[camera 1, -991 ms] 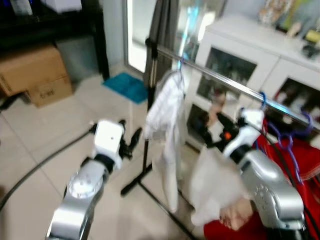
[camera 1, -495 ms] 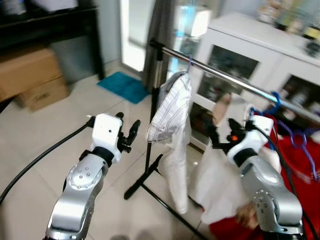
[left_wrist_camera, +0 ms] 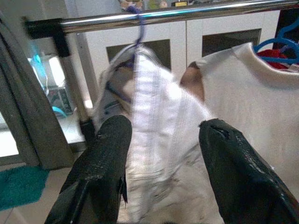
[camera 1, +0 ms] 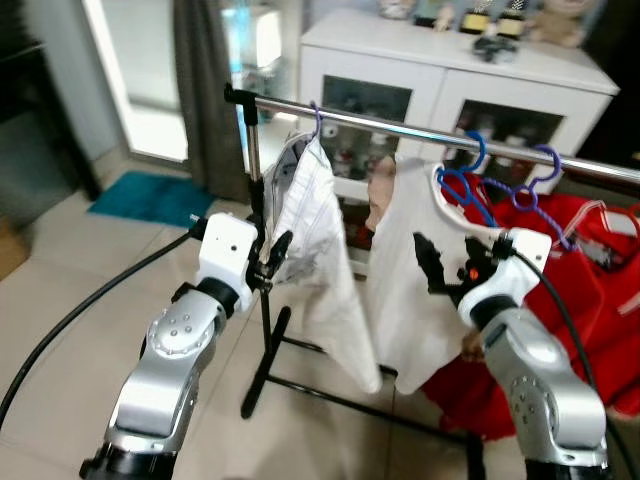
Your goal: Hang hanger
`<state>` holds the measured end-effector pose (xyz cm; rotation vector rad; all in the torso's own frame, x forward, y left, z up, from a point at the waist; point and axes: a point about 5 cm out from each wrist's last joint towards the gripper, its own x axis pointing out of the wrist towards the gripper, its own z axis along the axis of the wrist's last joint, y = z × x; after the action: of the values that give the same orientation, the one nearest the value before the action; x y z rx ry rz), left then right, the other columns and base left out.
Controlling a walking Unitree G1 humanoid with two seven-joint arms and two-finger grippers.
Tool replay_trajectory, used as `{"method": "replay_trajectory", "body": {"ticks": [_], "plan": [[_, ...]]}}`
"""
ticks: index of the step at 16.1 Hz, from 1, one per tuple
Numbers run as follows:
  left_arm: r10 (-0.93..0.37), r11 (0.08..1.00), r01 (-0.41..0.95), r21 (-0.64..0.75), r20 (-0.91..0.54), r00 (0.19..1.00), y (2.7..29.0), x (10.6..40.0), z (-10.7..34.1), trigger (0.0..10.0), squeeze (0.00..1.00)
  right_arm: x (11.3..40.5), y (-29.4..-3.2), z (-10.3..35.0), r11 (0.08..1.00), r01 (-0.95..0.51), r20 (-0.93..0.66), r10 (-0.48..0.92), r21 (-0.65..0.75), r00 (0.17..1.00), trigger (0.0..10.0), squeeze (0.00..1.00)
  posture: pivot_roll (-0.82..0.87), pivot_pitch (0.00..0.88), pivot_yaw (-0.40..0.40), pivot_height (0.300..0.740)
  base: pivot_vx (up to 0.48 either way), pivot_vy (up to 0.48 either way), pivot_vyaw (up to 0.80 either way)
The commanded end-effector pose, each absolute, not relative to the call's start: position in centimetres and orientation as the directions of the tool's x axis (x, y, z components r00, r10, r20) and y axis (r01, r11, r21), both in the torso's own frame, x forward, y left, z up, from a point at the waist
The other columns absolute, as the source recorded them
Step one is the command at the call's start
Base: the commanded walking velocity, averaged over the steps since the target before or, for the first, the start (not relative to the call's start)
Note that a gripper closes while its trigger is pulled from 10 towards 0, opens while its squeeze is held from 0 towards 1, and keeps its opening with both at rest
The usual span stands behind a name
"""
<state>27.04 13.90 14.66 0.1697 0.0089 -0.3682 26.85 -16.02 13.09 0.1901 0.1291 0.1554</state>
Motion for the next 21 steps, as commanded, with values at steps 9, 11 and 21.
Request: {"method": "replay_trajectory", "body": {"ticks": [9,11,21], "plan": [[-0.304,0.935,0.307,0.18,-0.045,0.952,15.1,27.0,14.8,10.0,0.0,27.8,-16.0,13.4,0.968,-0.152,-0.101,0.174,0.197,0.979,10.0,1.0,0.08,0.0,-0.06,0.74,0.028,0.213,-0.41],[-0.301,0.938,0.303,0.167,-0.038,0.953,15.0,27.4,15.1,10.0,0.0,27.9,-16.2,13.5,0.971,-0.124,-0.093,0.145,0.203,0.985,10.0,1.0,0.07,0.0,-0.059,0.74,0.326,0.0,0.0],[-0.364,0.915,0.371,0.161,-0.072,0.929,14.3,26.7,14.6,10.0,0.0,27.9,-15.3,13.6,0.97,-0.164,-0.086,0.181,0.181,0.98,10.0,1.0,0.07,0.0,-0.043,0.74,0.407,0.0,0.19]]}}
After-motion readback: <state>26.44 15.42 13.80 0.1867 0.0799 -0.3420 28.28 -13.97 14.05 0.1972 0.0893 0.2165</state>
